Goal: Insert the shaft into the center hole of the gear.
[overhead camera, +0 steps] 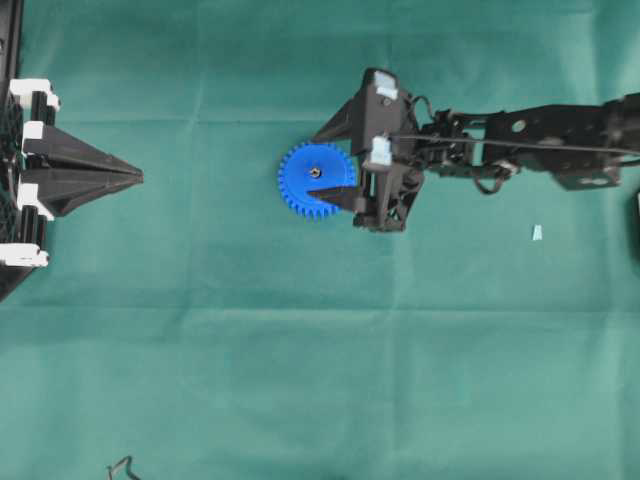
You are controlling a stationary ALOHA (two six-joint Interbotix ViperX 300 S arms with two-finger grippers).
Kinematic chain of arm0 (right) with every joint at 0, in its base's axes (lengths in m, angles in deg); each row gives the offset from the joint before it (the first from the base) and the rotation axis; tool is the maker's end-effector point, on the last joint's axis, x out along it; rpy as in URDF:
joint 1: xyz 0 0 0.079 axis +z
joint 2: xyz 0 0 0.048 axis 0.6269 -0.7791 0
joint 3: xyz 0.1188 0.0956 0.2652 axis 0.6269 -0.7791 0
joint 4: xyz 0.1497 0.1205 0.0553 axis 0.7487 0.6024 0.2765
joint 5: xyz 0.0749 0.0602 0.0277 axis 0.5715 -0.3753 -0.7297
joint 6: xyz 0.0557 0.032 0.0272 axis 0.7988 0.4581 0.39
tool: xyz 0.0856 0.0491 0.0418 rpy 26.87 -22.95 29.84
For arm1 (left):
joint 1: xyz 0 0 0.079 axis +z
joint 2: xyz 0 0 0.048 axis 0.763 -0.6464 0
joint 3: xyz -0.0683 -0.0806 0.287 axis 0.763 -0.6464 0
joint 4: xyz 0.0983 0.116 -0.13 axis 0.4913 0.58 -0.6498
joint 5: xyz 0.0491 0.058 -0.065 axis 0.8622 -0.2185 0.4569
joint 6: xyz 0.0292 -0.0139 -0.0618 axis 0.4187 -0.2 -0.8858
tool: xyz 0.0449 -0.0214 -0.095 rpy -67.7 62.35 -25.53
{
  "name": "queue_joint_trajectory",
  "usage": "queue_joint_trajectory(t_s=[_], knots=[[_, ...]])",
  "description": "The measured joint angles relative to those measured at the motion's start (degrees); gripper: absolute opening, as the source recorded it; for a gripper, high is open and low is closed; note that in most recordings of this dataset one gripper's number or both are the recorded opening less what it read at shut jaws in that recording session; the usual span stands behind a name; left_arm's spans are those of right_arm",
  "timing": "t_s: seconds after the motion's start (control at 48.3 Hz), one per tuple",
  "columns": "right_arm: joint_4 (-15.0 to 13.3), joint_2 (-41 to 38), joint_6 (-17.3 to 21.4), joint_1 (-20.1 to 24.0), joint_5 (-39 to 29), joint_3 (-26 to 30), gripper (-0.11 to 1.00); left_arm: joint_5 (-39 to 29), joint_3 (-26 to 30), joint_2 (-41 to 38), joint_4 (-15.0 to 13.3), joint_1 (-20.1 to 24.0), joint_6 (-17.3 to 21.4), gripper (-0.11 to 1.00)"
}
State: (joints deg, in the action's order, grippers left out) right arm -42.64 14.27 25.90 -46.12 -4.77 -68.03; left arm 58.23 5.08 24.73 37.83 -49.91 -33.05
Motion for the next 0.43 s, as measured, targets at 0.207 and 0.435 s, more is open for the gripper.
queue_joint_trajectory(t_s=[0.207,0.435], knots=[[-0.35,4.66,0.0,-0.18,-0.44,-1.67,0.89,-0.18,0.0,0.0,-0.09,0.0,0.0,0.0],[-0.44,12.13,0.0,-0.18,-0.26,-6.33,0.88,-0.35,0.0,0.0,0.0,0.0,0.0,0.0]])
